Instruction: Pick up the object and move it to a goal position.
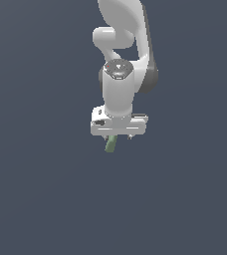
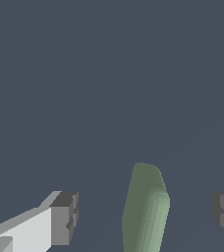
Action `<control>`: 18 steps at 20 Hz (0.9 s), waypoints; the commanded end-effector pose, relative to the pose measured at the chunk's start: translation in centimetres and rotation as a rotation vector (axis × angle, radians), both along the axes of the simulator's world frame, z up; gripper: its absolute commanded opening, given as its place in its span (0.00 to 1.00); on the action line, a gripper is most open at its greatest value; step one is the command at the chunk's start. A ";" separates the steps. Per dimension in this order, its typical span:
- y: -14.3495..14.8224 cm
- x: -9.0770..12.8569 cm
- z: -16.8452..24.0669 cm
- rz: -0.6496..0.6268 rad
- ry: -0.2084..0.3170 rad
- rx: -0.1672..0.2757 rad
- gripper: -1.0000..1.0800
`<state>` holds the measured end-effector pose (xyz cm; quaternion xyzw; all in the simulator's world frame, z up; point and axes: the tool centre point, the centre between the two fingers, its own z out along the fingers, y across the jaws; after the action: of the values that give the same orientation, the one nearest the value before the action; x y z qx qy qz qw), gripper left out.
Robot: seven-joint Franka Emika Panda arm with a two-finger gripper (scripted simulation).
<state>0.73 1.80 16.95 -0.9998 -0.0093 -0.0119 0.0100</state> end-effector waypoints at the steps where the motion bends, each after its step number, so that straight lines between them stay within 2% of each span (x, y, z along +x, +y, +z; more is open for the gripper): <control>1: 0.0 0.0 0.0 0.000 0.000 0.000 0.96; 9: -2.2 0.5 1.0 -0.006 -0.006 -0.005 0.96; 18: -2.3 0.0 0.8 -0.022 -0.004 -0.007 0.96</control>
<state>0.92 -0.49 17.84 -0.9999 -0.0015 -0.0144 0.0067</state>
